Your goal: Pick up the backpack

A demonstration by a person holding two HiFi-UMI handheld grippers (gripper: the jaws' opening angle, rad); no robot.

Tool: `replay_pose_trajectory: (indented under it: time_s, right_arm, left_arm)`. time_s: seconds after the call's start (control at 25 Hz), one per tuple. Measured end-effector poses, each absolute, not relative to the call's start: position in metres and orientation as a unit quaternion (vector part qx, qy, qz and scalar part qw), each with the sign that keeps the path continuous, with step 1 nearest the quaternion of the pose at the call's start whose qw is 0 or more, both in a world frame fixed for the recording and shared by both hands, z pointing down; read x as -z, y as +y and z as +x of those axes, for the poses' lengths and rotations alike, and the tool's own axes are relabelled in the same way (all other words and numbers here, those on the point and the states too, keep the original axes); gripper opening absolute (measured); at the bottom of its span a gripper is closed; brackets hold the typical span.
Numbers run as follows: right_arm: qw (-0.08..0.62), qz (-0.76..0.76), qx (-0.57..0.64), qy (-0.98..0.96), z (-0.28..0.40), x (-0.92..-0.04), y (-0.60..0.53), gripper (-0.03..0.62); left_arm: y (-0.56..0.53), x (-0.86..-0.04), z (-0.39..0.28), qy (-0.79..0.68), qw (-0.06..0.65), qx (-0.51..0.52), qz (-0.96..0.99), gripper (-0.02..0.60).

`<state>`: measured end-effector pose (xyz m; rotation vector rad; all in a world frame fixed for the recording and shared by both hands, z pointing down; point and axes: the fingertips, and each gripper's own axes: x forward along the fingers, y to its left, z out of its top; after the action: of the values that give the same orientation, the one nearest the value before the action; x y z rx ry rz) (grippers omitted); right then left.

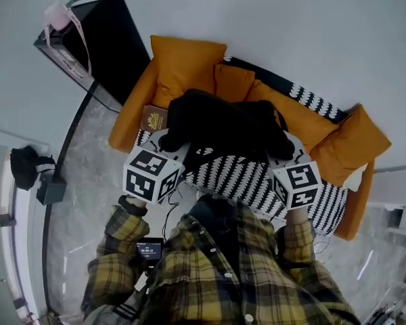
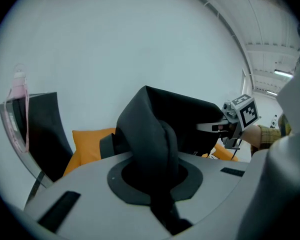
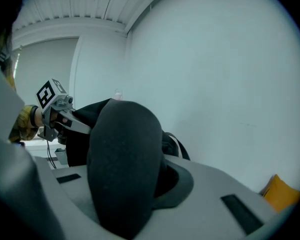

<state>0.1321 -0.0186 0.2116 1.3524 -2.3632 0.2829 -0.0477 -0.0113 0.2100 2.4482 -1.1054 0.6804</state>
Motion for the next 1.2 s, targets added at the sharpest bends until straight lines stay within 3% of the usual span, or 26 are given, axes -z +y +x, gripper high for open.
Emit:
replay_pose_trajectory:
  time_s: [0.4,1.2]
  right_arm:
    - [0.158,0.486,-0.105,-0.853,0.132,-0.174,0.008,0.032]
    - [0.163,0.472,-0.105,-0.860,0.134,-0.183,0.021,0.032]
  left_arm:
    - [0.015,-0.160,-0.048,-0.389,0.154,-0.225,0.880,0.038]
    - [0.032,-0.169,-0.045,-0.397,0.166,-0.195,0.881,0.038]
